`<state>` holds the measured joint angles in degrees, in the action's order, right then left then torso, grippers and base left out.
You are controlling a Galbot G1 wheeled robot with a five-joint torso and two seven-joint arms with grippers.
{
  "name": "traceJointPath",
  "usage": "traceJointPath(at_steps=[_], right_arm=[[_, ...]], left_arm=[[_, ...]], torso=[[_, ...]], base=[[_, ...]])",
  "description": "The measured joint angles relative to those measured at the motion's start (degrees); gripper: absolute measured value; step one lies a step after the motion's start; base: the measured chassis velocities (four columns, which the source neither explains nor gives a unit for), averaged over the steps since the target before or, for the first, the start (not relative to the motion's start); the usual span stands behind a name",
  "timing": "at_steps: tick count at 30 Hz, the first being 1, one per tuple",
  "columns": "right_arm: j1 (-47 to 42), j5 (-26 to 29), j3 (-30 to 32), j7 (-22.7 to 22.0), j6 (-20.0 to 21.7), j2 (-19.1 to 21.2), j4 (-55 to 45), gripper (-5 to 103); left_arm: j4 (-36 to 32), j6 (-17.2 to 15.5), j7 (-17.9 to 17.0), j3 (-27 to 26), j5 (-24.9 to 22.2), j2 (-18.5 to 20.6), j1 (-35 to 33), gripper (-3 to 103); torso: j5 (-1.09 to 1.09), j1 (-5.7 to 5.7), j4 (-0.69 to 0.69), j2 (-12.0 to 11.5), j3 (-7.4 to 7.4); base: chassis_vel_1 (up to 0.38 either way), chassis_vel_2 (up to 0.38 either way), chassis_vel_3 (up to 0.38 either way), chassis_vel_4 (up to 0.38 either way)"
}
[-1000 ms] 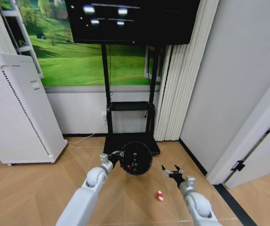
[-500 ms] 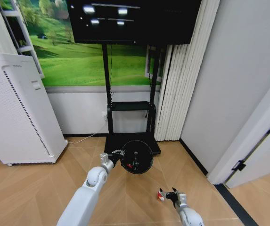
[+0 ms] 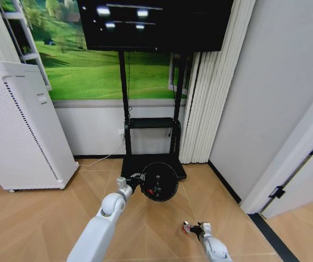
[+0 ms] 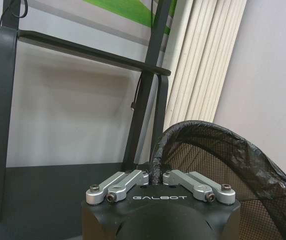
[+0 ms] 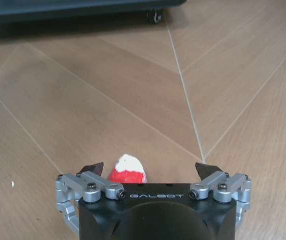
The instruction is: Pick up the trash bin and place the garbage on the floor into it.
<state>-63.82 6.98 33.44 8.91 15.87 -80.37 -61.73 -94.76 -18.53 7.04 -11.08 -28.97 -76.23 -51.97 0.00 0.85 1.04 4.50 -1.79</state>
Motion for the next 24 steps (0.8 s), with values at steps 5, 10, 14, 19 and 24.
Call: traceJointPath(at_steps=[5,10,14,19,24], right_arm=[[1.2,-0.5,0.1,0.0,-0.6,-0.2,2.9,100],[1.6,-0.6,0.2,0.1,-1.5,-0.3,4.1,100],[1.6,-0.7,0.1,0.1,-2.0,-0.5,4.4,96],[1.4,-0.8,0.1,0.1,-2.5,-0.6,4.4,75],[1.3,-1.2,0.1,0.2,-3.1,-0.5,4.6,58]], left_arm=[[0.1,0.0,0.0,-0.1,0.0,0.1,0.0,7],[0.1,0.0,0.0,-0.2,0.0,0.3,0.0,7],[0.1,0.0,-0.1,-0.1,0.0,0.3,0.0,7],[0.0,-0.1,-0.1,0.1,0.0,0.4,0.2,7],[0.2,-0.2,-0.2,-0.1,-0.2,0.4,0.3,7]], torso=[[0.00,0.00,0.00,0.0,0.00],[0.00,0.00,0.00,0.0,0.00],[0.00,0.00,0.00,0.0,0.00],[0.00,0.00,0.00,0.0,0.00],[0.00,0.00,0.00,0.0,0.00]], base=[[0.000,0.000,0.000,0.000],[0.000,0.000,0.000,0.000],[0.000,0.000,0.000,0.000],[0.000,0.000,0.000,0.000],[0.000,0.000,0.000,0.000]])
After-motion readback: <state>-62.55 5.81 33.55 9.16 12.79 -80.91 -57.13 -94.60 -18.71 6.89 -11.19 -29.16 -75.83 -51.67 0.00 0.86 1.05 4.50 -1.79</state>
